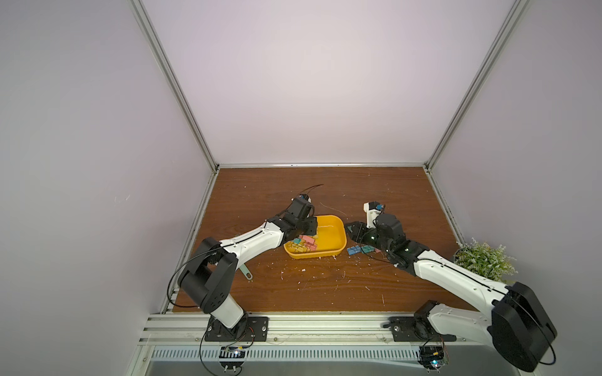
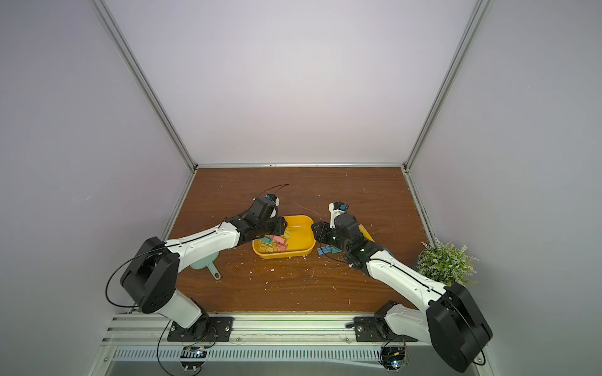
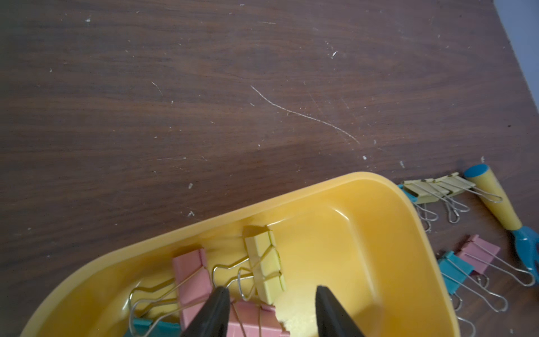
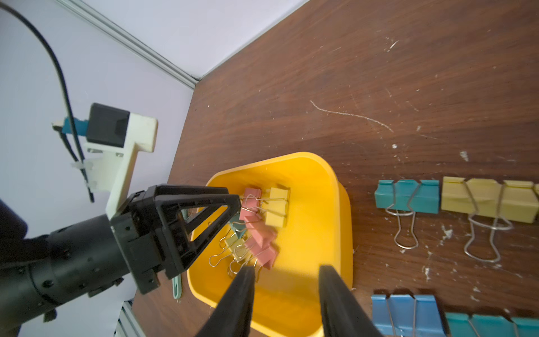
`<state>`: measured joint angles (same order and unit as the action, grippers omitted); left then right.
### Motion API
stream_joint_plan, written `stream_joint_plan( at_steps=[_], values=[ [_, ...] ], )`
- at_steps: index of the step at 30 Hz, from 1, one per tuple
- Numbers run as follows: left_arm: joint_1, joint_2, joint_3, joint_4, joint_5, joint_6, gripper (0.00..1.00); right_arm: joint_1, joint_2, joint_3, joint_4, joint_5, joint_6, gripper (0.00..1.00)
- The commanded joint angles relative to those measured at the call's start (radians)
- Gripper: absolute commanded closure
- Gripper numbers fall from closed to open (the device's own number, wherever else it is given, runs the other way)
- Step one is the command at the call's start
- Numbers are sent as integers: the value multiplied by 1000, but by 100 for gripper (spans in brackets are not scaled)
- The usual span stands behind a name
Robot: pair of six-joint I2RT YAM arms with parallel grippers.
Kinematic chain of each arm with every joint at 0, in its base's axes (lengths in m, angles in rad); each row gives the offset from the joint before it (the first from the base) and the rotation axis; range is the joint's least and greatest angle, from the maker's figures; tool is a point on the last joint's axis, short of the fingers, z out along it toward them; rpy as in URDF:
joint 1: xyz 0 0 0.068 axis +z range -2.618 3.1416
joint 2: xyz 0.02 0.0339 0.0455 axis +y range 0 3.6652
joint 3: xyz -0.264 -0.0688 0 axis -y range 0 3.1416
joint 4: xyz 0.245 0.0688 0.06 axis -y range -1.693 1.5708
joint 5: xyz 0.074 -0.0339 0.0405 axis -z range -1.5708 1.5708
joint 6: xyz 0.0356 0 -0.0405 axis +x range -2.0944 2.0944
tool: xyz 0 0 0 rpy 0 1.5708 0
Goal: Take out the binder clips from the storage box
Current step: Pick up the binder clip from the storage box.
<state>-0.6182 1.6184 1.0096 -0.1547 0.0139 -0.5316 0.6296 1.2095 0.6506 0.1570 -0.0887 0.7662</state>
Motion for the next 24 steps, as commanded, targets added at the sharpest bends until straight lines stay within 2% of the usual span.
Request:
stream_joint_plan(
  at_steps=[1,4,9,12,16,24],
  values=[
    [14,37,35,-83,-8,41,54,15,42,71,-3,-50,-57,58],
    [20,63,47,-88,1,48,55,21,92,123,-107,18,-67,58],
    [26,91,67,-87,28,54,62,22,169,201,-225,66,-97,60],
    [27,104,68,-92,50,58,68,22,207,217,-255,68,-96,62],
    [28,110,63,-81,64,64,71,21,256,237,-281,63,-91,64],
    [27,116,63,-61,83,72,85,21,331,274,-301,29,-95,69]
  ],
)
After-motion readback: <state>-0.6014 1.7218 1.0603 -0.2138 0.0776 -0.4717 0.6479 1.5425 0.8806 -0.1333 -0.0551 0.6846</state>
